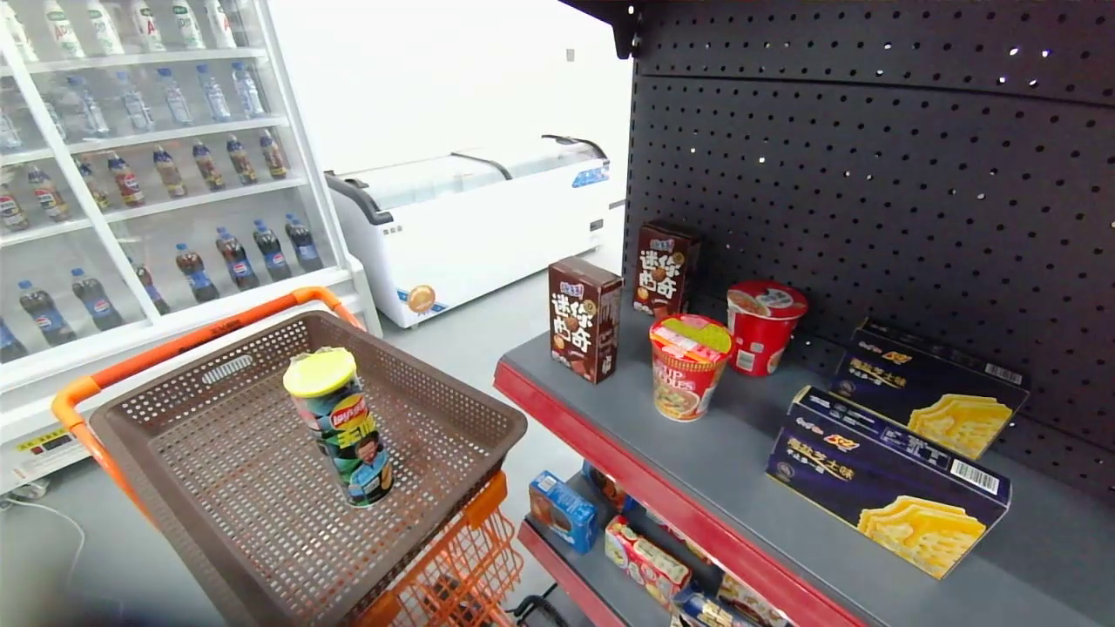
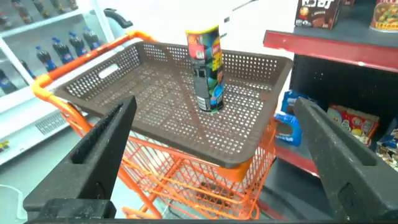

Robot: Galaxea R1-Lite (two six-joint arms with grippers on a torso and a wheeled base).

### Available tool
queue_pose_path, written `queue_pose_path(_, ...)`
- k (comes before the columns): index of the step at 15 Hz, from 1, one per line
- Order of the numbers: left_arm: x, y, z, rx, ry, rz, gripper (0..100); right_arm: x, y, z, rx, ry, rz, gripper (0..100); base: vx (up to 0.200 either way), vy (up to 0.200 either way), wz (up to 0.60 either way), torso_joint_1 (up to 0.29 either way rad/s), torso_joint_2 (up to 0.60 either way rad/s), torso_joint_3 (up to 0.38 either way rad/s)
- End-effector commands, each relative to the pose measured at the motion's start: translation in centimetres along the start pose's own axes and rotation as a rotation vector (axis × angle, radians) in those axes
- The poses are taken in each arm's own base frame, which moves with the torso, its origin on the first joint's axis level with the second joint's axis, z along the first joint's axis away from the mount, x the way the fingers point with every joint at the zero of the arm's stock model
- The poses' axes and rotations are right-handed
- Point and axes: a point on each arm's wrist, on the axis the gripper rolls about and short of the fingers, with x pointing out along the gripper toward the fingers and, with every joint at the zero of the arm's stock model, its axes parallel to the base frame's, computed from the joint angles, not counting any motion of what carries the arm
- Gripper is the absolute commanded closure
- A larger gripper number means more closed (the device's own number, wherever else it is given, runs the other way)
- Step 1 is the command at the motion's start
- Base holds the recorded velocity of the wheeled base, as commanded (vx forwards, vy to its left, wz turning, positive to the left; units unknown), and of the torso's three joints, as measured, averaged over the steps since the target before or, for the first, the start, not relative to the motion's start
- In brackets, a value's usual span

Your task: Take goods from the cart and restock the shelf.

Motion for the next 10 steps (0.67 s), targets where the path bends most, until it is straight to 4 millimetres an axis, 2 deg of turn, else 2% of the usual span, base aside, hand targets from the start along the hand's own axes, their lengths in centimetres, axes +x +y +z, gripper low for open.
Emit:
queue_pose_path(1, 1.0, 0.4, 3.3, 0.014, 0.117, 0.04, 0, 0.0, 0.0, 0.0, 0.0, 0.0, 0.001, 0, 0.0, 0.0, 0.0, 0.0, 0.0, 0.0)
queue_pose_path(3, 2.7, 0.8, 4.5, 0.07, 0.213, 0.096, 0, 0.0, 0.0, 0.0, 0.0, 0.0, 0.001, 0, 0.0, 0.0, 0.0, 0.0, 0.0, 0.0)
queue_pose_path(5, 6.4, 1.3, 5.0, 0.074, 0.397, 0.12, 0, 0.0, 0.0, 0.0, 0.0, 0.0, 0.001, 0, 0.0, 0.0, 0.0, 0.0, 0.0, 0.0)
queue_pose_path(8, 11.9, 1.9, 5.0, -0.009, 0.485, 0.085, 0, 0.0, 0.0, 0.0, 0.0, 0.0, 0.001, 0, 0.0, 0.0, 0.0, 0.0, 0.0, 0.0)
queue_pose_path(9, 12.9, 2.0, 5.0, -0.017, 0.487, 0.076, 0, 0.0, 0.0, 0.0, 0.0, 0.0, 0.001, 0, 0.0, 0.0, 0.0, 0.0, 0.0, 0.0)
queue_pose_path(10, 16.1, 2.8, 4.3, -0.062, 0.501, 0.011, 0, 0.0, 0.0, 0.0, 0.0, 0.0, 0.001, 0, 0.0, 0.0, 0.0, 0.0, 0.0, 0.0)
